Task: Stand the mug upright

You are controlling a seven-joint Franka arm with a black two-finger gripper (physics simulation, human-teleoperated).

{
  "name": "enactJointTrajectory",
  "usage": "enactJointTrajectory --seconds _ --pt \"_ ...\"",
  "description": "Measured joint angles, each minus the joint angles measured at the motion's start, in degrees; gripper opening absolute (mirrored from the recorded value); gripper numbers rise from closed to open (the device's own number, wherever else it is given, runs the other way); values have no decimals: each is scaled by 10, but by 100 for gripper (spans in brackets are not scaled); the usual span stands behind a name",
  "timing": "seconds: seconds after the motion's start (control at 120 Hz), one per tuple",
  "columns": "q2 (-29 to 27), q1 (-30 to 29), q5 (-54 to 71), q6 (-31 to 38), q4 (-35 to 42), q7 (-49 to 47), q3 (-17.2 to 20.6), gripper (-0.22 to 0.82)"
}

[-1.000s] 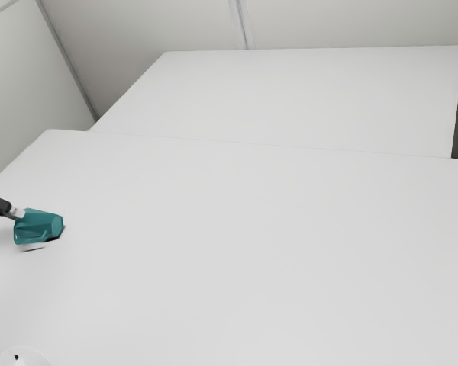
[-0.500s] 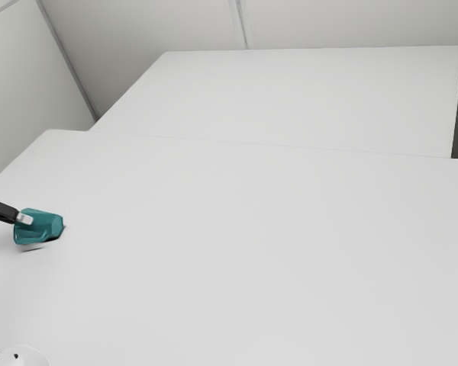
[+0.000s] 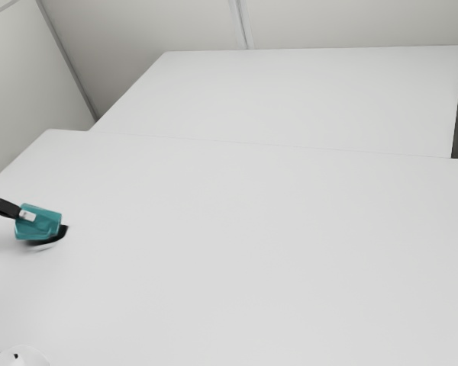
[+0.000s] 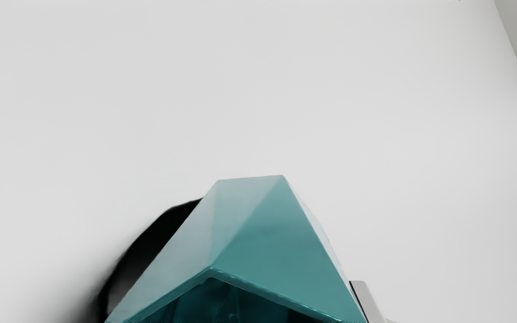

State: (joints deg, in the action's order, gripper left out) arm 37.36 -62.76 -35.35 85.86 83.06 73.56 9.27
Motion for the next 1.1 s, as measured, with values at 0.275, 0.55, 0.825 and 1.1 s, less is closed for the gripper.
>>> enactJointTrajectory --seconds 0.275,0.55,0.825,1.1 --pt "-40 -4 2 10 31 3 9 -18" --pt "-210 -3 28 140 209 11 76 -18" --pt "-359 4 109 264 344 -34 198 -18" --pt "-438 9 140 321 408 -127 303 -18"
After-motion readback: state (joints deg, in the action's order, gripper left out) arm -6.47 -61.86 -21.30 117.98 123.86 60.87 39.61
